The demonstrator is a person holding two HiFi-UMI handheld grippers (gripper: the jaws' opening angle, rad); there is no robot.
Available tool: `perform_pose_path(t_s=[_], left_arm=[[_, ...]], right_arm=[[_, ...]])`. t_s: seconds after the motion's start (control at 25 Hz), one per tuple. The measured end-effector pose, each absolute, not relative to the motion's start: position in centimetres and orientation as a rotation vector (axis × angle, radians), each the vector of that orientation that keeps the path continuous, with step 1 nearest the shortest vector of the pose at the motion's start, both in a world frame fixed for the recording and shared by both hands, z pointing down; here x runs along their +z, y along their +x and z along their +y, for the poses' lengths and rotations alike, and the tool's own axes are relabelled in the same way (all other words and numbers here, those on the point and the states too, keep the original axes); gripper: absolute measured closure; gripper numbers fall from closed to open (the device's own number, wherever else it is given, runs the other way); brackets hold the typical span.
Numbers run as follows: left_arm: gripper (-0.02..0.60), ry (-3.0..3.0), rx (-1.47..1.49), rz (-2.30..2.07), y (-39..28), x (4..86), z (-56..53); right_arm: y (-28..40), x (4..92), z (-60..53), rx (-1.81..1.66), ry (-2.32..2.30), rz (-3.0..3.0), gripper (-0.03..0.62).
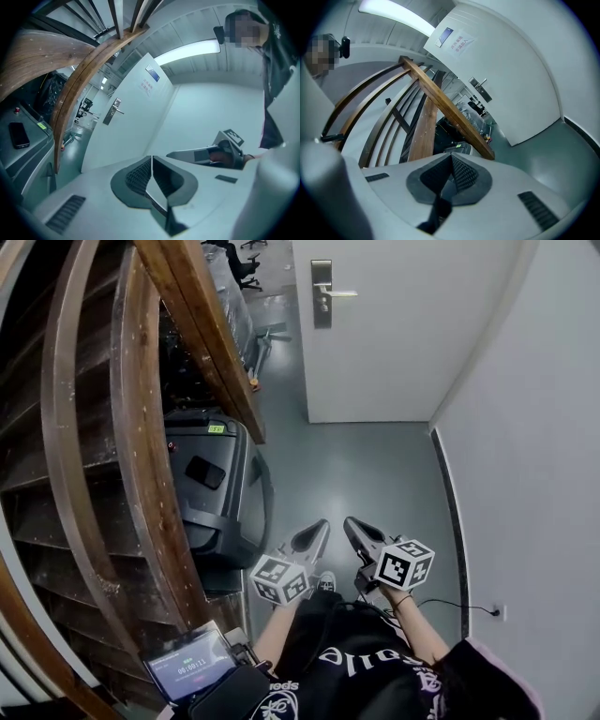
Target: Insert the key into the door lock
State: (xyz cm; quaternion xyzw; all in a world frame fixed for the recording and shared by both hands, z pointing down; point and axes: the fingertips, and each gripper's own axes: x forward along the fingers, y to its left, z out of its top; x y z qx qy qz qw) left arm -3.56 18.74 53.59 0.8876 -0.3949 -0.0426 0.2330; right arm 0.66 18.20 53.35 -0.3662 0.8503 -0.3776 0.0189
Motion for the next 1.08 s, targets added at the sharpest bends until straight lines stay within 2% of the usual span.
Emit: perform_pose_path(t_s=[0.4, 1.08], left_arm=[[0.568, 2.449, -0.146, -1.116, 1.5, 51.8, 21.6], [0.568, 2.441, -0.012, -1.175, 10.9, 53.0, 33.0]], right_arm=[[5.5, 52.1, 22.3, -1.139, -1.108, 2.667, 0.577], [14.7, 52.7, 32.1, -1.074, -1.062, 2.728, 0.577]])
